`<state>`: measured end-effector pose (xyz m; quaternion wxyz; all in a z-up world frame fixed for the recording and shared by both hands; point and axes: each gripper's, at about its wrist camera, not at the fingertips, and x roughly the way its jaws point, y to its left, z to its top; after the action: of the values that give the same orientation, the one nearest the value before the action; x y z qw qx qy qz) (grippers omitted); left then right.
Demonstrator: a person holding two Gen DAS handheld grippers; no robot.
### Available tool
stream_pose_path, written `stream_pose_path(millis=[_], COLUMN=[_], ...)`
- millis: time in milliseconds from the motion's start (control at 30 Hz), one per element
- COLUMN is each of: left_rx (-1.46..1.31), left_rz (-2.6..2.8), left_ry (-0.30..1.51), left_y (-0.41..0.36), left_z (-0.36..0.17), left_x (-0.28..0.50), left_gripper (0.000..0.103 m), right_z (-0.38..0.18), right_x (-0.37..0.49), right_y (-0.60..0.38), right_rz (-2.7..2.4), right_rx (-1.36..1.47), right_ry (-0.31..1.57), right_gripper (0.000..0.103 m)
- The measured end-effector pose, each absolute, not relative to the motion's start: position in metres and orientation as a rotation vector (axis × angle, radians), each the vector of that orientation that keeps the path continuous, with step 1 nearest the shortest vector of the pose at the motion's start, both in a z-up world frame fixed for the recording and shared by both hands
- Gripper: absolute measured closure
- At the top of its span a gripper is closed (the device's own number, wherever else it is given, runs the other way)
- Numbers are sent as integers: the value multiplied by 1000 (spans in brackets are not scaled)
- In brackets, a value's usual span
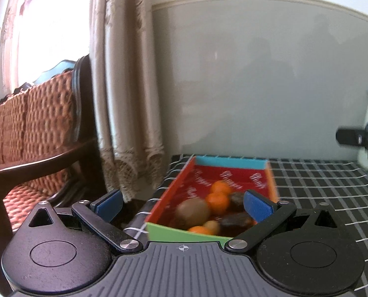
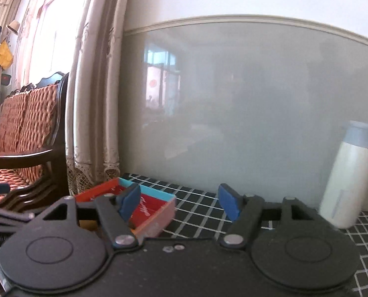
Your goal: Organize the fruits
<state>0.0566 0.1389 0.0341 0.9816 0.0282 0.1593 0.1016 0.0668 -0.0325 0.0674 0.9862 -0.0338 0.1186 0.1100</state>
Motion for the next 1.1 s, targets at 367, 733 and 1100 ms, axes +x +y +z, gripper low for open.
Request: stream_pose_path(millis=[367,733,1100], left_rx=[76,143,97], left_rz=[158,182,204], left_ry=[310,345,334], left_y=[87,70,87], left_z=[20,-7,-6], left_x=[3,11,6], left_gripper=[0,0,0], right_z=[34,12,6], right_x=[9,20,19], right_y=[-65,-75,-68], right_rz=[116,107,88], right_rx=[-58,-13,-29], right_ry=[217,303,307], right_gripper=[24,21,5])
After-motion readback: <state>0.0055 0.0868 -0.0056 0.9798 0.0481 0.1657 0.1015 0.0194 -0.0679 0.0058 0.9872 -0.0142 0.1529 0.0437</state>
